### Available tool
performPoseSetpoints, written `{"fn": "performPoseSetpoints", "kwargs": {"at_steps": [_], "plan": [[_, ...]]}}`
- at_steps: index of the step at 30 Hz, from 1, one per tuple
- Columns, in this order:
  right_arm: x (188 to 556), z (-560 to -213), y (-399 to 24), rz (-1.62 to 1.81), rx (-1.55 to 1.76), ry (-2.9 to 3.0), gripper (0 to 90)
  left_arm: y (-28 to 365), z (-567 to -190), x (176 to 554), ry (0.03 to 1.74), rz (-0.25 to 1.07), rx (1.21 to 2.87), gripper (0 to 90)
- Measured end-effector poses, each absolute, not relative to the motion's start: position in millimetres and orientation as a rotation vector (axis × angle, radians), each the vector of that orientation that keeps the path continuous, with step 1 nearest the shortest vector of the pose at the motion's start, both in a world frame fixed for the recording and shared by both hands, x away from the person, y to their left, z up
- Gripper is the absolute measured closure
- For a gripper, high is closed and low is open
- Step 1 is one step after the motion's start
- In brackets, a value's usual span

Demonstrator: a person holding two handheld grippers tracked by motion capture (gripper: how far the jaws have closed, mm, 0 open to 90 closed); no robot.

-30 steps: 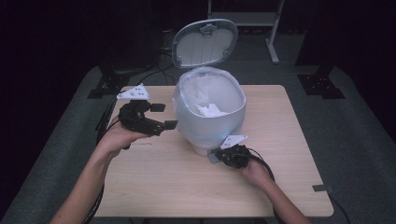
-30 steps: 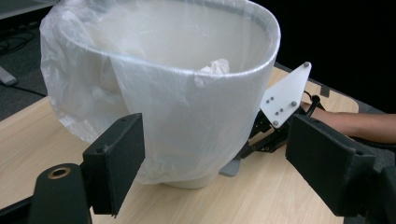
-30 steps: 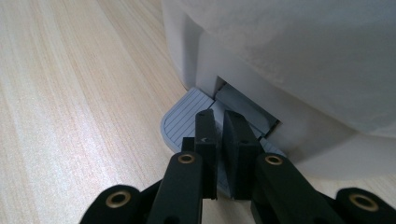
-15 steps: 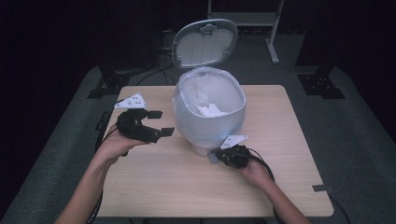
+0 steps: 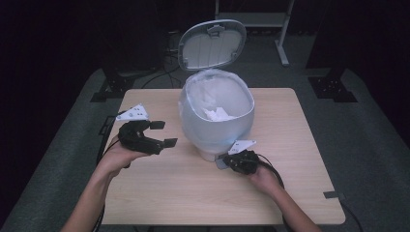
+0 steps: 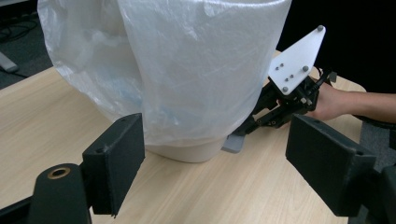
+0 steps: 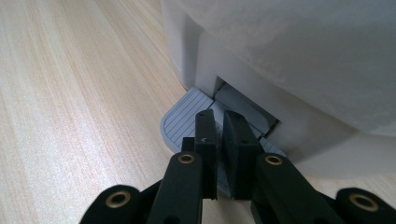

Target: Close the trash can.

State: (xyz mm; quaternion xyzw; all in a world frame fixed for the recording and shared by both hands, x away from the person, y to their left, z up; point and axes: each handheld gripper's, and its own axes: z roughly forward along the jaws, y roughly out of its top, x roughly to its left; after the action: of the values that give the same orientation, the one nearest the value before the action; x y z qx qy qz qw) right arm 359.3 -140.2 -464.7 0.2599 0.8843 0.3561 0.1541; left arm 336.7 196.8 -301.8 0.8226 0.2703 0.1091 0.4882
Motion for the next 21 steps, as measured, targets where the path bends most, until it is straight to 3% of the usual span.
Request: {"fn": "performPoseSetpoints", "kwargs": {"at_steps": [21], "plan": [[354.0, -465.6, -138.6, 1.017, 0.769, 2.495, 83.2, 212.4, -332.1, 331.0, 0.694, 0.274, 2.001, 18.3]]}}
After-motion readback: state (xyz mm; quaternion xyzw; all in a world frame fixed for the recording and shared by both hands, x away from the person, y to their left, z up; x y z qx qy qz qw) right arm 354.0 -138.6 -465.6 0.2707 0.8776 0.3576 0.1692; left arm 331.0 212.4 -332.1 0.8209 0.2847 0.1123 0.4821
